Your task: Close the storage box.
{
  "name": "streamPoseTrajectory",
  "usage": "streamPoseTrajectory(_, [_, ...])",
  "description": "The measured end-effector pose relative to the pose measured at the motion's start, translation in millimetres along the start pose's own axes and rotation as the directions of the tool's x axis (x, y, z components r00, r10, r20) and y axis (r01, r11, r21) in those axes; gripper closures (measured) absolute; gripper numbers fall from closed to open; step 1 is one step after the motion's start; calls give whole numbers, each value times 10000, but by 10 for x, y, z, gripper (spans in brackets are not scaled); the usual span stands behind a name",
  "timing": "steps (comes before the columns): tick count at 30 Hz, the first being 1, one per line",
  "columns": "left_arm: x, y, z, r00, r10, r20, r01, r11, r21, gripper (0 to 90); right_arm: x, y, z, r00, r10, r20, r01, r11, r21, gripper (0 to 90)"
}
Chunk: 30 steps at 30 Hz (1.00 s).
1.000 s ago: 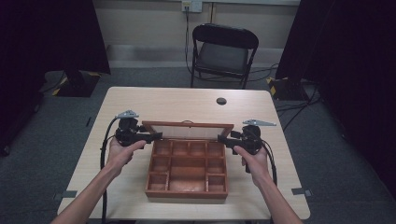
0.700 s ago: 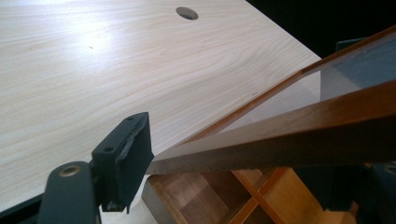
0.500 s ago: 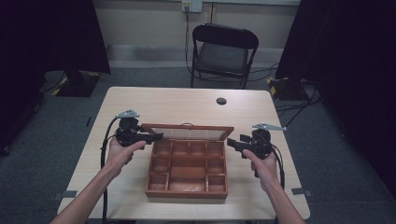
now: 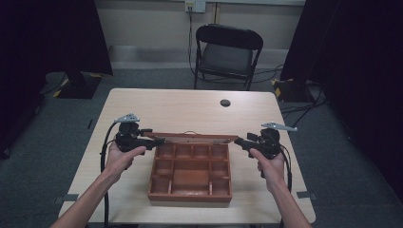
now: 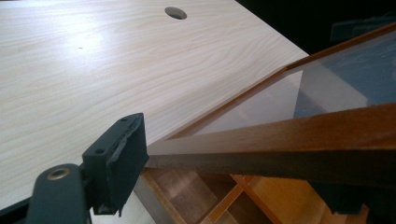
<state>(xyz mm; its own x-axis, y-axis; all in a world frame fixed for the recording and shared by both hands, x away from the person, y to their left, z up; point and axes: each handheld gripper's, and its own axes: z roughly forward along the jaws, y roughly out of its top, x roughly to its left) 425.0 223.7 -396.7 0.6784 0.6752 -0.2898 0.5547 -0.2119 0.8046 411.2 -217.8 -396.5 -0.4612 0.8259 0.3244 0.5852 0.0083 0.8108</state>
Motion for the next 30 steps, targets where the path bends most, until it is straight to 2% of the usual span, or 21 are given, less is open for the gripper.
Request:
streamPoseTrajectory(5, [-36,-18,-25,9998,217,-54,-216,9996,191,195,52,105,-33,9997,-134,-193,131,9997,-183,333])
streamPoseTrajectory(7, [-41,-49,-23,9997,207,105,-209,9995,231,195,76,179,-50,9987,-99,-508,85,9996,-283,369])
streamPoseTrajectory(10, [-51,-72,-21,9998,144,126,-147,9996,246,191,125,250,-66,9966,-208,-796,180,9992,-358,374])
streamPoseTrajectory(14, [-81,-93,-26,9998,191,57,-192,9996,187,199,229,300,-98,9960,-476,-761,446,9982,-407,385])
streamPoseTrajectory(17, [-86,-103,-29,9996,251,146,-253,9996,114,200,295,350,-138,9875,-711,-1406,669,9972,-347,411])
streamPoseTrajectory(18, [-86,-103,-29,9996,251,146,-253,9996,114,200,295,350,-138,9875,-711,-1406,669,9972,-347,411])
streamPoseTrajectory(19, [-85,-103,-32,9997,214,155,-216,9997,118,200,323,370,-159,9847,-773,-1561,721,9966,-387,420])
streamPoseTrajectory(21, [-95,-108,-25,9997,171,178,-172,9998,73,199,434,431,-234,9718,-1128,-2070,1030,9930,-577,493])
streamPoseTrajectory(24, [-113,-107,-25,9995,234,228,-234,9997,-2,200,582,486,-276,9596,-1390,-2446,1317,9902,-464,513])
streamPoseTrajectory(26, [-127,-109,-29,9993,289,256,-290,9996,7,200,670,513,-275,9438,-1443,-2974,1376,9895,-436,529])
streamPoseTrajectory(29, [-137,-127,-17,9995,210,223,-211,9998,22,192,791,541,-230,9265,-1627,-3394,1674,9858,-153,538])
streamPoseTrajectory(30, [-137,-127,-17,9995,210,223,-211,9998,22,185,791,541,-230,9265,-1627,-3394,1674,9858,-153,538])
